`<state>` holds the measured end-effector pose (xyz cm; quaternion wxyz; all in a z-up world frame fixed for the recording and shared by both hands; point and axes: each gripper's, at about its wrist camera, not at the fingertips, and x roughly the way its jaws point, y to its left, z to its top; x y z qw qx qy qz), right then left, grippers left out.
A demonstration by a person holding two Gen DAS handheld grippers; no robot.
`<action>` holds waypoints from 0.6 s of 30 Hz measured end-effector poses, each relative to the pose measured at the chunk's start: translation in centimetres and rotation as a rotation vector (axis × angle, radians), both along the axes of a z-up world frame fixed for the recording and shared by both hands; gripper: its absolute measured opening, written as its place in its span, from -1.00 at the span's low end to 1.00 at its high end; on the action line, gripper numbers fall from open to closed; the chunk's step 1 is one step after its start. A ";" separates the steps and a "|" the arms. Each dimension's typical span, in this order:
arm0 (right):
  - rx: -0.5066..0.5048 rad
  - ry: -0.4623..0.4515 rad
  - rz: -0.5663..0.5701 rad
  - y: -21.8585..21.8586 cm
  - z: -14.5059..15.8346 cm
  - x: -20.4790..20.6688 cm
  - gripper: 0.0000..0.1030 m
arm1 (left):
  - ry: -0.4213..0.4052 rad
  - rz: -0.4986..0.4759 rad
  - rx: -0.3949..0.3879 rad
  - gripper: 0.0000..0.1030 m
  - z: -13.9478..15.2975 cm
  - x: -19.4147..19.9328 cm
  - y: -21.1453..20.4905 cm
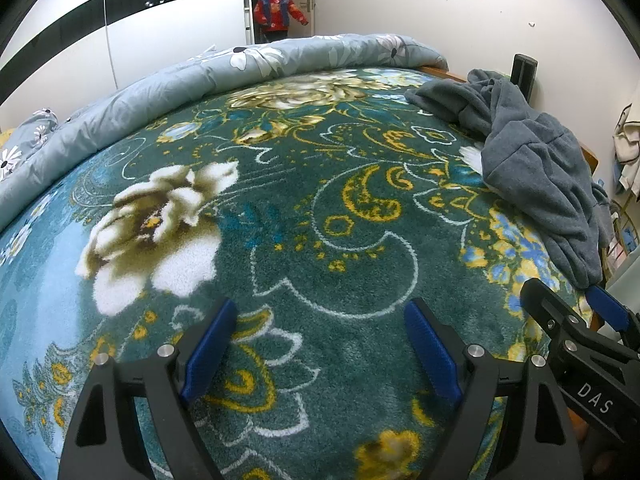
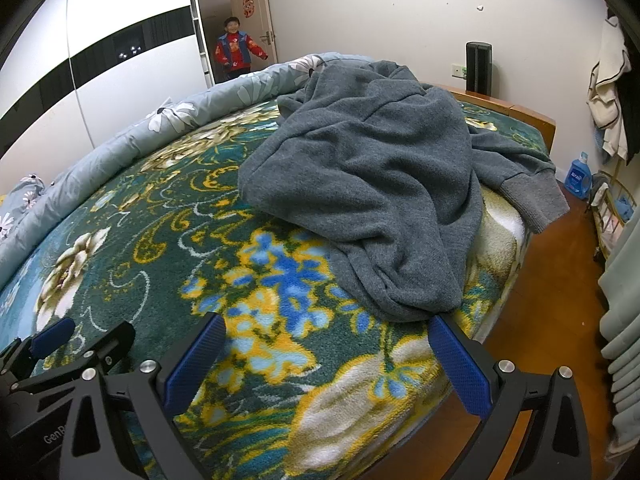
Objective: Fold clothes
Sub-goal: 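Reach the right gripper to the grey sweatshirt and grasp its edge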
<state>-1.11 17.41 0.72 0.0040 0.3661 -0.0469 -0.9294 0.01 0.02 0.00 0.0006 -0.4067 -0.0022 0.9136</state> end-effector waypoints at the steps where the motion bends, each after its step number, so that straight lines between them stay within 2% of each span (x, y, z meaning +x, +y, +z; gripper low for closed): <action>1: 0.002 0.000 0.000 0.0 0.0 0.0 1.00 | 0.001 0.000 0.000 0.69 0.0 0.0 0.0; 10: 0.020 -0.016 0.022 -0.2 0.2 0.2 1.00 | -0.012 0.008 0.008 0.69 0.6 0.5 -0.2; 13: 0.023 -0.027 0.105 -0.2 0.7 0.5 1.00 | -0.013 0.009 0.009 0.69 0.8 1.7 -0.4; 17: 0.029 -0.049 0.233 -0.3 1.3 0.9 1.00 | -0.008 0.029 -0.069 0.69 1.1 3.5 -1.1; 18: 0.048 -0.074 0.305 -0.5 1.4 0.6 1.00 | -0.001 0.038 -0.084 0.69 1.3 3.9 -1.4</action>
